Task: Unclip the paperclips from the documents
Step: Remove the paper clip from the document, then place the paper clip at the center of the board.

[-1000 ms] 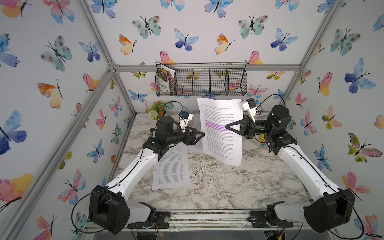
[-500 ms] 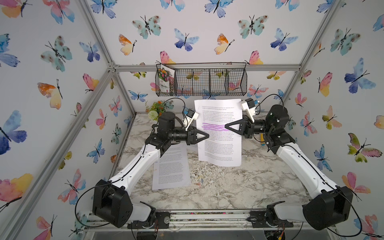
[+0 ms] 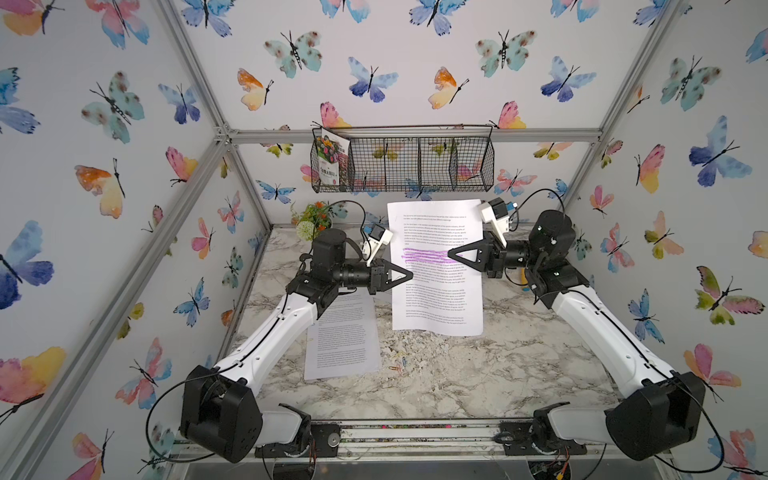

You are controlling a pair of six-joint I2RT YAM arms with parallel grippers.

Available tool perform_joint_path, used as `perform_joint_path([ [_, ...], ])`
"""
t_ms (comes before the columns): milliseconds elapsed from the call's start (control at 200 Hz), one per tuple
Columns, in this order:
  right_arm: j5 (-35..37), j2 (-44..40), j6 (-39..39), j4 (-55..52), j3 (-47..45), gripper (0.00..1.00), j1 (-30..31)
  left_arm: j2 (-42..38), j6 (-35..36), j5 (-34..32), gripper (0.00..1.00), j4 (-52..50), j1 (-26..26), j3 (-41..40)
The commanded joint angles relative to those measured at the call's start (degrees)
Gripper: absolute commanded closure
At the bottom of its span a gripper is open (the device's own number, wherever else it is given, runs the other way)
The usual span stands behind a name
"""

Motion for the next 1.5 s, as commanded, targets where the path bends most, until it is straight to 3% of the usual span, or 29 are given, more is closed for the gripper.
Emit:
perform_joint_path([
  [0,0.6,-0.7,-1.9,-0.5,-0.5,0.98,0.1,-2.2,-0.6,-1.9,0.94,0.0,1.4,-0.6],
  [185,1.0,-1.2,-2.5,-1.2,-0.7,0.98,0.1,-3.1,-0.8,-2.1,0.88,-0.2,2.5,-1.6],
  [255,1.1,-1.2,-2.4,-1.3,-0.8,0.98,0.1,-3.5,-0.7,-2.0,0.9,-0.2,2.5,-2.1],
  [335,1.3,-1.4,-2.5,-1.4,-1.1,0.98,0.1,-3.8,-0.8,-1.9,1.0,-0.2,2.8,-2.6],
  [596,2.6,-2.0,-4.7,-3.7,-1.5,0.98,0.1,-5.4,-1.5,-3.1,1.0,-0.4,4.2,-4.5],
  [986,7.2,-2.0,-7.0,-5.3,-2.8,0.97,-4.4,-9.9,2.4,-14.6,1.0,-11.3,10.4,-8.9],
  [1126,7.0,-1.7,-7.1,-5.6,-2.7,0.97,-4.4,-9.3,4.2,-15.4,1.0,-13.9,10.7,-9.1],
  [1281,10.7,-0.4,-7.5,-8.8,-2.3,0.98,-4.4,-5.3,7.8,-14.9,1.0,-20.2,8.0,-11.3],
  [1397,16.8,1.7,-10.3,-15.8,0.2,0.98,-4.5,-3.1,11.9,-20.7,1.0,-22.8,0.6,-15.6],
  [1497,21.5,3.8,-11.2,-21.8,2.9,0.98,-5.3,-1.1,10.6,-24.5,1.0,-19.9,-4.4,-20.2],
])
